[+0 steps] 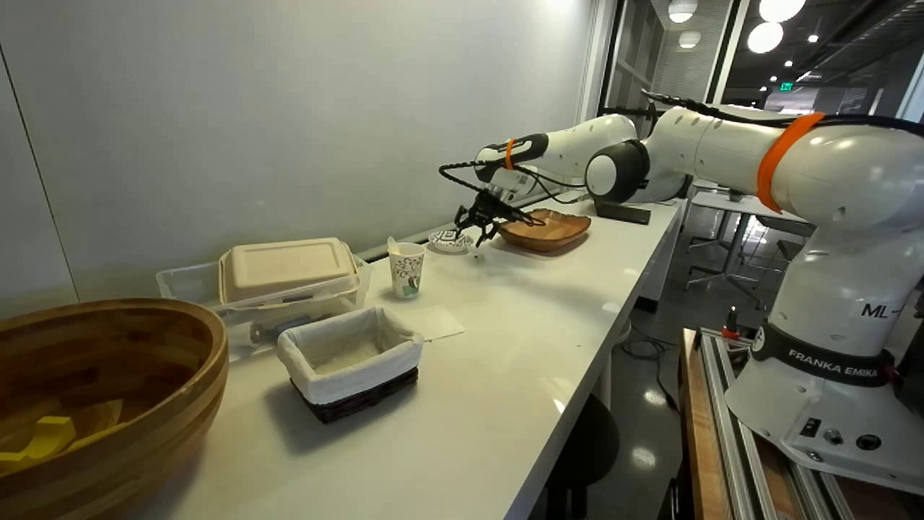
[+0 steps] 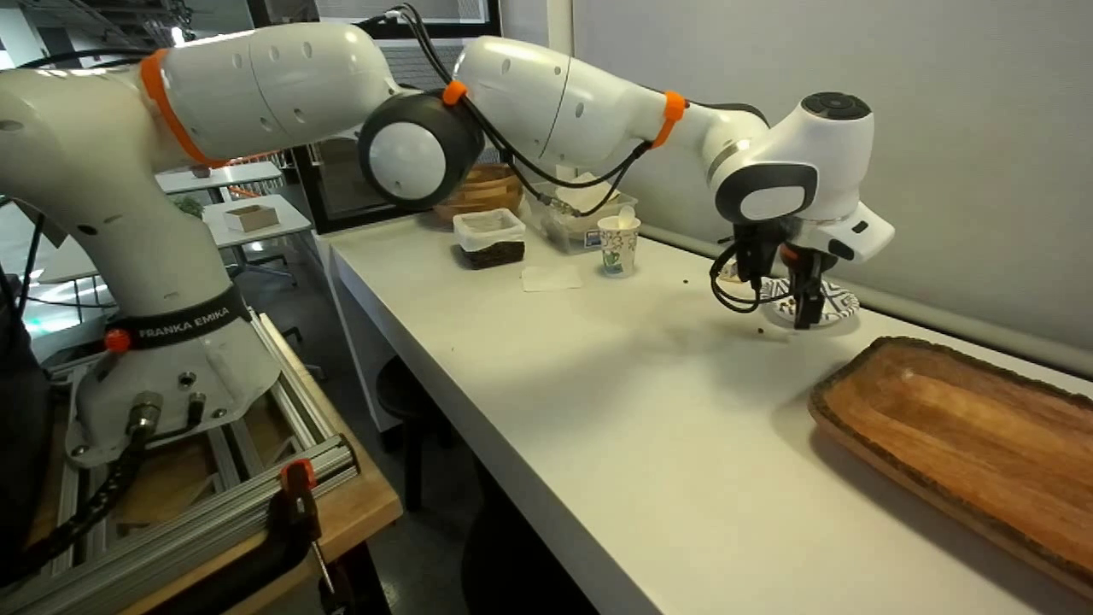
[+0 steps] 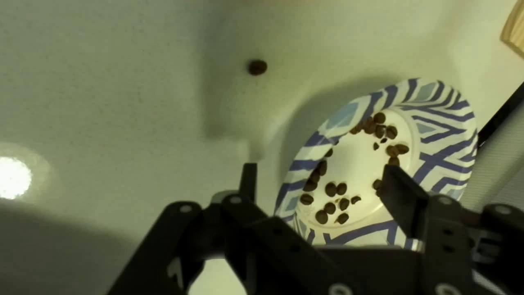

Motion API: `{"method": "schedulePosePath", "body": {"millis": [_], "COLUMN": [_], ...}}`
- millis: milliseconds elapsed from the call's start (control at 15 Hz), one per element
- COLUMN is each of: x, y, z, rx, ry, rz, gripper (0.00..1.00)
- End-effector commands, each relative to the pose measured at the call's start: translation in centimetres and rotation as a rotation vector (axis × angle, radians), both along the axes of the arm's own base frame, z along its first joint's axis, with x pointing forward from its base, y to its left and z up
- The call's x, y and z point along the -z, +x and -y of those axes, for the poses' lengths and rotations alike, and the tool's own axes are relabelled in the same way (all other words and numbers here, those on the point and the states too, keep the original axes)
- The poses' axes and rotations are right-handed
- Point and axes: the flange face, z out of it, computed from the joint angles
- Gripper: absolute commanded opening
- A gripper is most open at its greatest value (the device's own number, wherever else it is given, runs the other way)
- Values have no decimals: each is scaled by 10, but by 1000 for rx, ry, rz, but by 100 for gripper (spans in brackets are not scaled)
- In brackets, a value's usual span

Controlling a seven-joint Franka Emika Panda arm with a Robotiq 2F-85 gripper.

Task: Move the bowl forwards.

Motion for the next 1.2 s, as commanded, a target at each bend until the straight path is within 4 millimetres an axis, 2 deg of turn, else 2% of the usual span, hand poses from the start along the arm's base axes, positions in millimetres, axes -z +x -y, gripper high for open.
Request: {"method": "schedulePosePath", "body": {"millis": [0,67,133,333,533,733,867,1133], "x": [12,13,14,15,13,7,4,4], "y": [-1,-1,-1,2,1,1,1,-5], "z": [1,1,0,-2,-3,-4,-5,-13], "rx": [34,35,34,32,22,-34,-88,-304], "ry": [-6,-5,-7,-10,-9,-2,14,54], "rz": [23,26,27,24,2,-1,11,-12], "gripper": [55,49,48,21,1,2,0,1]}}
